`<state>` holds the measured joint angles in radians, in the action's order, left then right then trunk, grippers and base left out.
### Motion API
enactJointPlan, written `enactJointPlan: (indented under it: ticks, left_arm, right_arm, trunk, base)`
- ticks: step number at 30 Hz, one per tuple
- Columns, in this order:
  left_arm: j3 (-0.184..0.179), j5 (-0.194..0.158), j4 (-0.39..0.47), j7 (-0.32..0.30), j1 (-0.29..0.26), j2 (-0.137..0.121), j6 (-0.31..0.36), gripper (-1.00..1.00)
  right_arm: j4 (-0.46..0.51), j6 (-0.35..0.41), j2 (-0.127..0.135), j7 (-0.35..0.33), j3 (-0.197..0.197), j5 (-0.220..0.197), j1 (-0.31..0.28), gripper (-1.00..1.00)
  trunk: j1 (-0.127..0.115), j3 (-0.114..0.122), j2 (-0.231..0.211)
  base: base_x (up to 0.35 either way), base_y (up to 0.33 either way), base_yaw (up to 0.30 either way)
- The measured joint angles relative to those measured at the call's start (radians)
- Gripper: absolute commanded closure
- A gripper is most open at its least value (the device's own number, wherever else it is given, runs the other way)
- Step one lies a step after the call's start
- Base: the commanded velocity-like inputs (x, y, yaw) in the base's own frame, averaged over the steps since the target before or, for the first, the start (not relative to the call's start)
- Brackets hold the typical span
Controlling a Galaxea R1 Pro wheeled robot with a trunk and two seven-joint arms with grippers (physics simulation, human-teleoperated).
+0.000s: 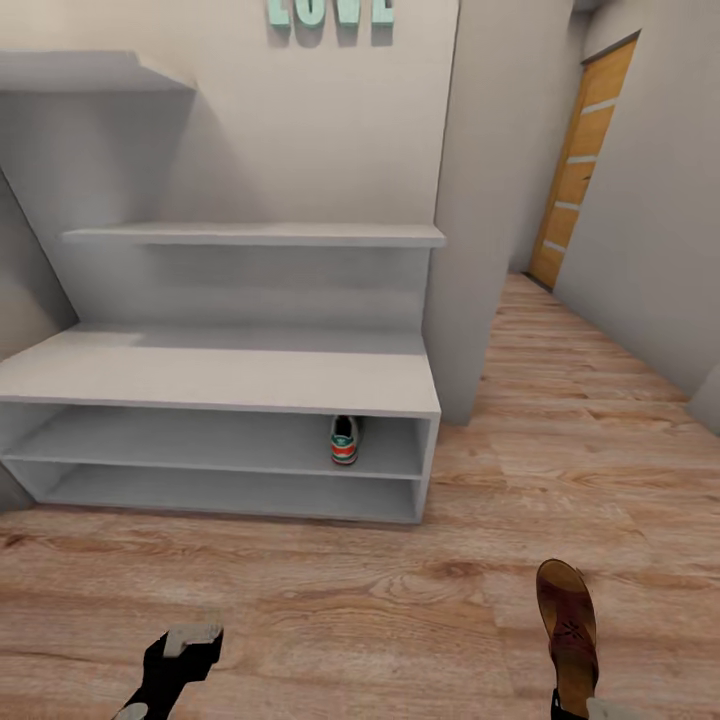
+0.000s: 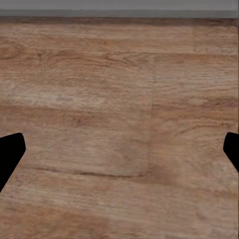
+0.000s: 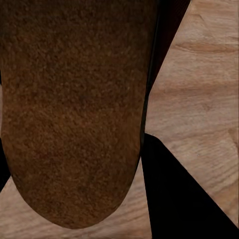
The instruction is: Pick up the two gym shoes and the two sandals from the corridor floor and place them onto the hallstand (shoe rack) in the corridor, making sure they are on the rack and not on the floor. Arrange them so the two gym shoes are next to each other and the two sandals are next to each other.
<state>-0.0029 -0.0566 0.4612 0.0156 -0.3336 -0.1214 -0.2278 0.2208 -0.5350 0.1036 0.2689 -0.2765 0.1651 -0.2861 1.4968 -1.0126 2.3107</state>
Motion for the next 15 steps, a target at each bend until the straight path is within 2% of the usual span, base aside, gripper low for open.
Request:
enactJointPlan:
  ticks: [4, 6, 7, 9, 11, 15]
  left_arm:
    - [0.000, -0.019, -0.006, -0.084, 0.044, -0.026, -0.037, -1.00]
    - [0.000, -0.042, -0.009, -0.183, 0.081, -0.058, -0.070, -1.00]
    - [0.002, -0.051, -0.009, -0.210, 0.093, -0.064, -0.081, -1.00]
    - [0.010, -0.071, -0.010, -0.239, 0.109, -0.070, -0.097, -1.00]
    - [0.027, -0.110, -0.010, -0.267, 0.127, -0.077, -0.117, -1.00]
    - [0.029, -0.116, -0.009, -0.272, 0.134, -0.079, -0.120, -1.00]
  right_arm:
    - [-0.001, -0.001, 0.001, 0.000, 0.000, 0.001, 0.000, 1.00]
    - [-0.001, -0.002, 0.000, -0.001, 0.000, 0.001, 0.000, 1.00]
    - [-0.001, -0.002, 0.000, -0.001, 0.001, 0.001, 0.000, 1.00]
    - [-0.003, -0.002, 0.000, -0.001, 0.001, 0.001, 0.000, 1.00]
    - [-0.004, -0.002, -0.004, -0.002, 0.002, 0.000, 0.000, 1.00]
    - [-0.004, -0.002, -0.006, -0.002, 0.002, 0.000, 0.000, 1.00]
  trunk:
    - [0.000, 0.000, 0.000]
    - [0.000, 0.000, 0.000]
    - [0.000, 0.000, 0.000]
    - [0.000, 0.000, 0.000]
    - [0.000, 0.000, 0.000]
    - [0.000, 0.000, 0.000]
  base:
    - [-0.009, 0.304, 0.000]
    - [-0.002, 0.306, 0.000]
    - [-0.001, 0.306, 0.000]
    - [-0.001, 0.307, 0.000]
    - [0.000, 0.308, 0.000]
    - [0.000, 0.308, 0.000]
